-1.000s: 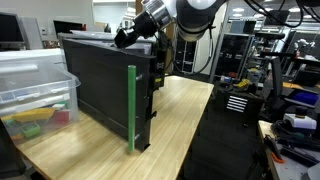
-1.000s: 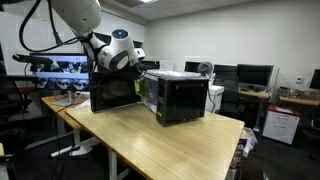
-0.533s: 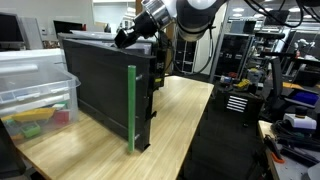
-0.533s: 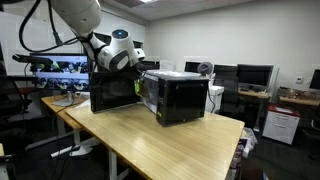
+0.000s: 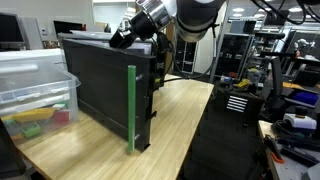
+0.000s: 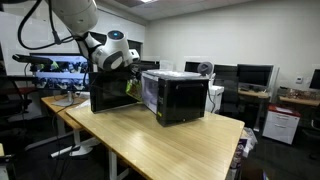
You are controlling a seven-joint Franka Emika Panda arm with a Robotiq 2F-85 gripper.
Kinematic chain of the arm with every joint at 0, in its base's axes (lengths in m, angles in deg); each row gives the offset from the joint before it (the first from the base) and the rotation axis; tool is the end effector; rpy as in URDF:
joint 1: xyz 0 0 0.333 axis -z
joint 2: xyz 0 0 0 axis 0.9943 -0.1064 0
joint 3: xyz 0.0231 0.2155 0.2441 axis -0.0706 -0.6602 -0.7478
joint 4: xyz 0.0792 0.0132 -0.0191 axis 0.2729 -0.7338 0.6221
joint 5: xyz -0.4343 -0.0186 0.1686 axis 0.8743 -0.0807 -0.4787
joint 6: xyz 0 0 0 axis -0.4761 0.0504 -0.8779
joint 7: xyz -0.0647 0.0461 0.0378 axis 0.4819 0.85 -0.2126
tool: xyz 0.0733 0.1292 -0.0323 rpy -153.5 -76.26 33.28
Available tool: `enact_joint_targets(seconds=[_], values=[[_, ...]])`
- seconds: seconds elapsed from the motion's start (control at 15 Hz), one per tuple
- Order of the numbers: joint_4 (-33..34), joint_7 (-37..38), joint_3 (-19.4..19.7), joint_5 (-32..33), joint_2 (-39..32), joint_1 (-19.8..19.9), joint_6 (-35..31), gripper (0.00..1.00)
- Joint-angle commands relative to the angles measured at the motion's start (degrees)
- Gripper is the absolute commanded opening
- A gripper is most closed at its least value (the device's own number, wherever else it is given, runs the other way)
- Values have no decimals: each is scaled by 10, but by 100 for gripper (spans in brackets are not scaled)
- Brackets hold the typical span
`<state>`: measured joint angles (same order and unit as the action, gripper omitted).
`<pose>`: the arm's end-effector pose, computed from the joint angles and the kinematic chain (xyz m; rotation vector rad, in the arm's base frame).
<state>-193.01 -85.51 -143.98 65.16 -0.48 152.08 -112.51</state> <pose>0.6884 0.0674 0.3120 -2.4573 -0.4786 -1.0821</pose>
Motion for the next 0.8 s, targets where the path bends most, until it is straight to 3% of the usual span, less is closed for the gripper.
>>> enact_joint_targets(seconds=[0.0,0.47,0.73], values=[[-26,-22,-44,-25,44,34,11,0],[-43,-8,-121,-26,89,124,-12,0],[-56,-1,-185,-21,106,187,-11,0]])
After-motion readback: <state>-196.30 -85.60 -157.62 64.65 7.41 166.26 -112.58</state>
